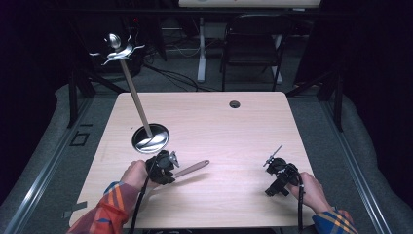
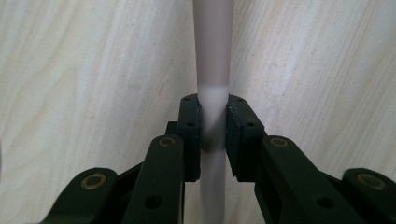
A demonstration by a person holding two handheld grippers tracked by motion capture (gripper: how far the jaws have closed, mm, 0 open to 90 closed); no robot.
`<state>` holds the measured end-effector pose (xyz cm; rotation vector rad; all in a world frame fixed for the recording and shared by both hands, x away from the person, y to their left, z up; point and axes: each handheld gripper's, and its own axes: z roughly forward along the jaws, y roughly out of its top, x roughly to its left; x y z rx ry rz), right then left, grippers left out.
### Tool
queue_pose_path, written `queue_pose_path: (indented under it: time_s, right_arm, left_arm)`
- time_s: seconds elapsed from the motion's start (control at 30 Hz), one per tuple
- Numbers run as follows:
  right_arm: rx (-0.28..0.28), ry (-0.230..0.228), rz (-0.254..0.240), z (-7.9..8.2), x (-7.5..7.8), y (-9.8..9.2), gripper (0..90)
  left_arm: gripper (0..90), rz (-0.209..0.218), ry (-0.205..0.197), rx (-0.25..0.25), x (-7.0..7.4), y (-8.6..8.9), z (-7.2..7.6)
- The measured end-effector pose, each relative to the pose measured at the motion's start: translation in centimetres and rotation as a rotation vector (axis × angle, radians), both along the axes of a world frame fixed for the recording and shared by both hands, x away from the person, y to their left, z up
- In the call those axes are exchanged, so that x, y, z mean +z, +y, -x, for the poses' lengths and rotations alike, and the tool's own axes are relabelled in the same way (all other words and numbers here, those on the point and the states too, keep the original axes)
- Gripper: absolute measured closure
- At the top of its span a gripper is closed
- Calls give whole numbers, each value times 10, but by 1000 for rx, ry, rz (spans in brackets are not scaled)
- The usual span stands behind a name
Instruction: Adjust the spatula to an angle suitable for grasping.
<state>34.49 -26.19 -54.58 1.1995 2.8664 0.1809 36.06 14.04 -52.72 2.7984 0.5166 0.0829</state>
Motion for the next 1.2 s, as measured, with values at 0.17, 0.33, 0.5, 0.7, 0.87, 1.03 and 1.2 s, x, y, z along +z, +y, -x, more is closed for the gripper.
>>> queue_pose_path:
  time_s: [0.17, 0.33, 0.5, 0.7, 0.87, 1.03, 1.2]
  right_arm:
    - [-22, -10, -24, 2, -2, 0, 160]
    - [-24, -4, -27, 2, -2, 0, 160]
    - [-18, -3, -19, 2, -2, 0, 160]
    - [-15, -5, -16, 2, -3, 0, 160]
    - [-17, -6, -20, 2, -3, 0, 160]
    - [-25, -10, -28, 3, -4, 1, 160]
    - [-6, 2, 5, 1, -1, 0, 160]
  left_arm:
    - [777, 23, -27, 28, 6, 8, -1]
    - [778, 31, -46, 46, 11, 13, -1]
    - [779, 40, -70, 63, 15, 18, 0]
    - [778, 53, -88, 83, 20, 25, 0]
    - [778, 65, -106, 104, 24, 30, 1]
    - [778, 76, -136, 129, 30, 38, 1]
    - [778, 102, -159, 164, 37, 47, 3]
